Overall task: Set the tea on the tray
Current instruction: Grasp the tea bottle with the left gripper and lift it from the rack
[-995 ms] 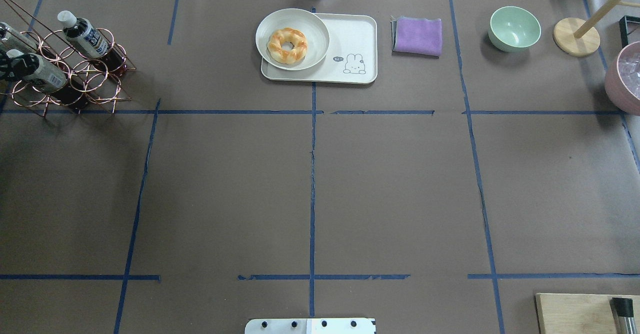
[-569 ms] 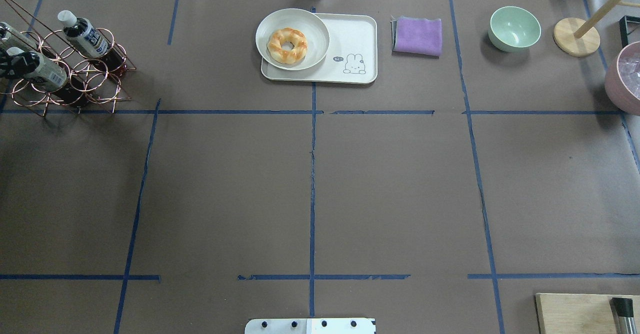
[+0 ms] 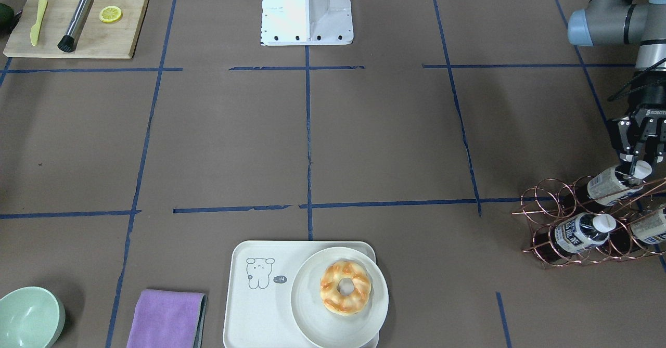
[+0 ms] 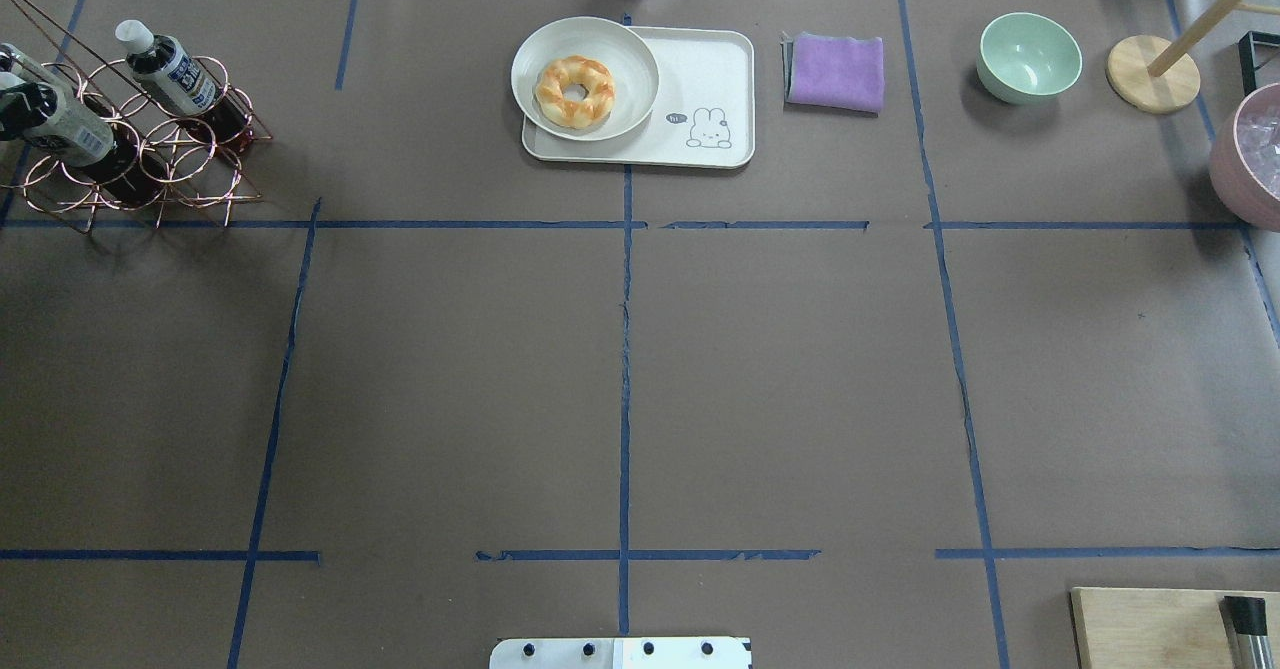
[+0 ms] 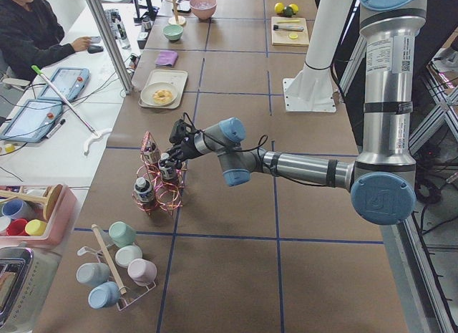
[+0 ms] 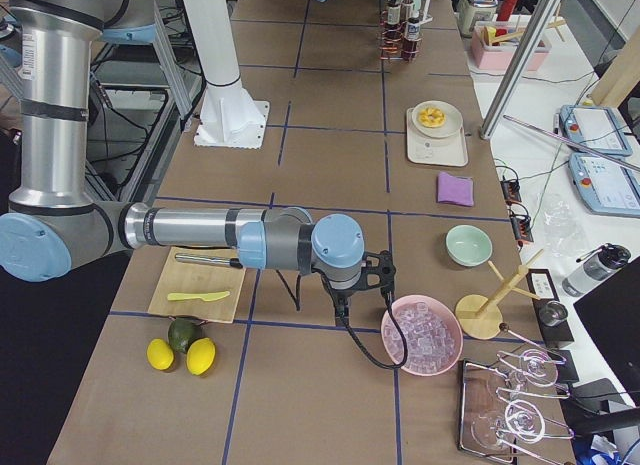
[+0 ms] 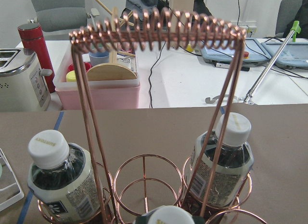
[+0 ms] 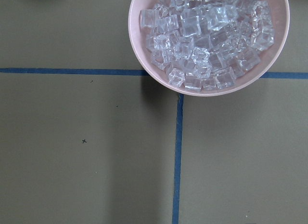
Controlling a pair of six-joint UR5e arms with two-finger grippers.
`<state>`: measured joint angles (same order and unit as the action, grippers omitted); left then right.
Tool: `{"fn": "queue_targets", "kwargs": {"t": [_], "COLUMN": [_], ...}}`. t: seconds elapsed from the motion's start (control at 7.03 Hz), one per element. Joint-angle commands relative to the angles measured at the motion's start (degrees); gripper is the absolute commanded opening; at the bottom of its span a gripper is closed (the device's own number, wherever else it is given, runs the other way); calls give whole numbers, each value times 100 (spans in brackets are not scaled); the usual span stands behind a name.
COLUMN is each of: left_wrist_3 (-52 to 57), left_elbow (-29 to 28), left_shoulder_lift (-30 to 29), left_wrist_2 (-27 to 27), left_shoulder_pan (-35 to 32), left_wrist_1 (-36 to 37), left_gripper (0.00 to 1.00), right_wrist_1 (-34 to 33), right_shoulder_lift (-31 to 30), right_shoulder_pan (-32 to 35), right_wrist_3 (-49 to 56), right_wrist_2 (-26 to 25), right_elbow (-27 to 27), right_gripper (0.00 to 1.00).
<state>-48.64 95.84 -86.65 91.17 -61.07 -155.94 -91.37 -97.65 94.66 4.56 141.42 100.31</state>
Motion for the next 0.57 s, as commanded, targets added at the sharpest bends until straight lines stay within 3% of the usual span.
{"fn": "queue_targets", "kwargs": {"t": [0.0,0.28,0.43], "left_wrist_3": [30,38,38], "left_elbow": [127,189,416], "left_shoulder_lift": [8,8,8], "left_wrist_2": [469,578,856], "left_shoulder_pan": [-316,-397,-588], "left_wrist_1": [46,64,403], "left_gripper": [0,0,0], "right_wrist_1": [-4,-4,-4], "right_shoulder_lift": [0,-26,-26], "right_shoulder_pan": [0,0,0], "right_wrist_3": [1,1,1], "right_wrist_2": [0,9,0], "right_elbow": [-3,15,6], "right_gripper": [100,100,100]}}
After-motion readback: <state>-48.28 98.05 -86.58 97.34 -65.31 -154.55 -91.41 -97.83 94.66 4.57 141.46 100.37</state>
